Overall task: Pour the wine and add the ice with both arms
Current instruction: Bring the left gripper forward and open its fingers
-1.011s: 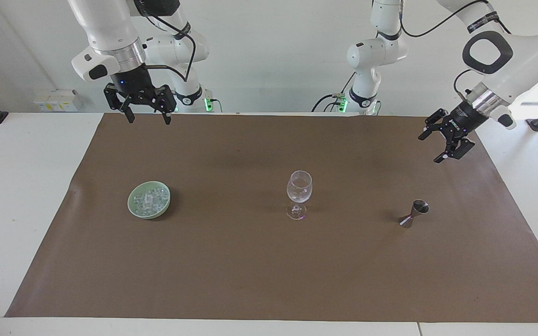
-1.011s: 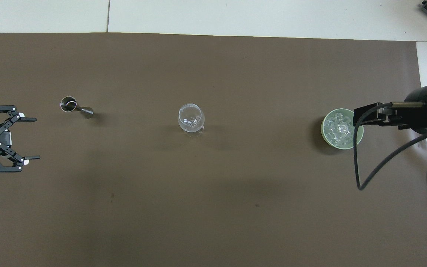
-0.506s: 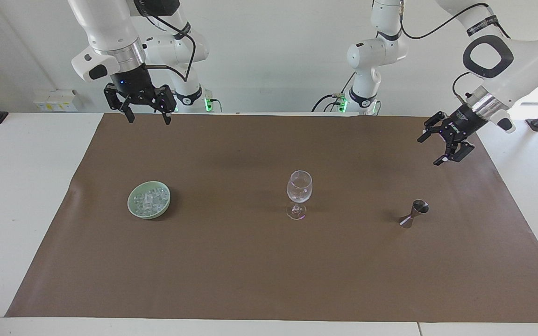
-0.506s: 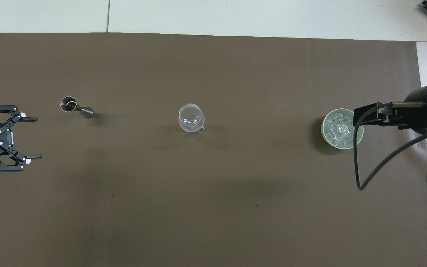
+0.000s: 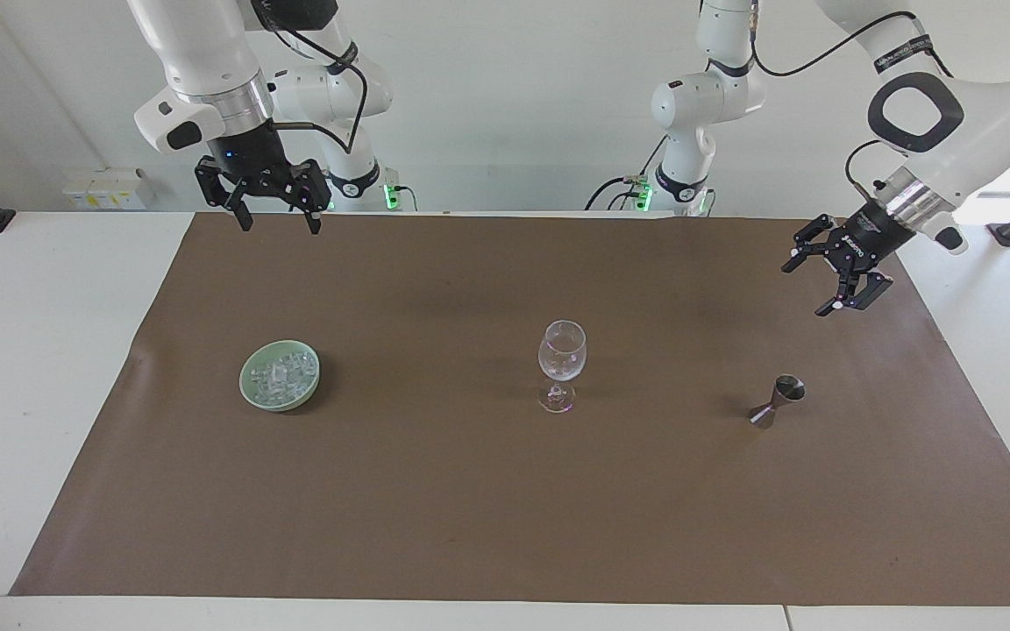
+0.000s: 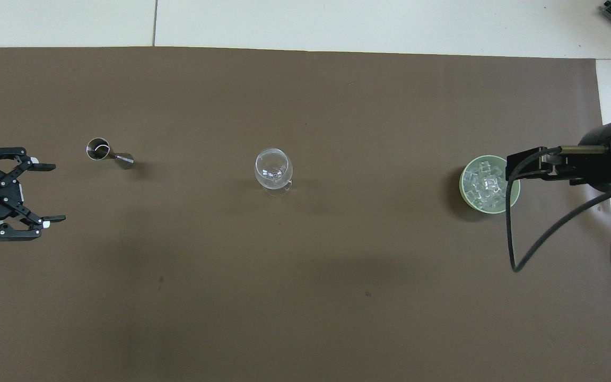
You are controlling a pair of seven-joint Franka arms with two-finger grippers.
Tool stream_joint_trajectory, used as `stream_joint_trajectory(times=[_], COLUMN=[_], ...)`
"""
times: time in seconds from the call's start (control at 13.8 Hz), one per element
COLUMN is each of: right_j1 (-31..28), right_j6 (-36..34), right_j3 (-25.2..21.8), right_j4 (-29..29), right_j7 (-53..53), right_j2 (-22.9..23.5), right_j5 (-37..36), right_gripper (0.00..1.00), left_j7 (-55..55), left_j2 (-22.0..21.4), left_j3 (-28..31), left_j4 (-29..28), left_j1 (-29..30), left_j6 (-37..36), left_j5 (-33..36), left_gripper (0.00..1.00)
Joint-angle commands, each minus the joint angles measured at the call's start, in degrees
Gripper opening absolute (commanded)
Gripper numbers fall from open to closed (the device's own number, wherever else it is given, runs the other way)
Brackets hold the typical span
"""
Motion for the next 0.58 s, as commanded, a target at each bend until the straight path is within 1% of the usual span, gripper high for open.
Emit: stream_joint_trajectory(times=[0.0,0.14,0.29,0.51], right_j1=[-0.7,-0.7,-0.7,-0.7], right_j6=[0.2,0.2,0.2,0.2], right_j3=[0.0,0.0,0.0,0.0], right_j4=[-1.2,-1.2,-1.2,-1.2], right_j7=[-1.4,-1.3,-1.3,-1.3], right_j2=[-1.0,-1.0,-1.0,-1.0], right_j5=[1.3,1.3,1.3,1.3], right_gripper=[1.0,1.0,1.0,1.0], left_j7=[-1.8,-2.0,-2.0,-2.3], left_j2=[0.5,2.0,3.3,5.2], left_j3=[-0.4,-0.4,-0.4,-0.4], left_j4=[-0.9,-0.9,-1.1,-1.5], left_j1=[0.7,0.9,1.5,3.4], left_j6=[1.9,3.1,4.3,6.1], left_j5=[-1.5,-4.0,-4.4,-11.0], left_gripper=[1.0,1.0,1.0,1.0])
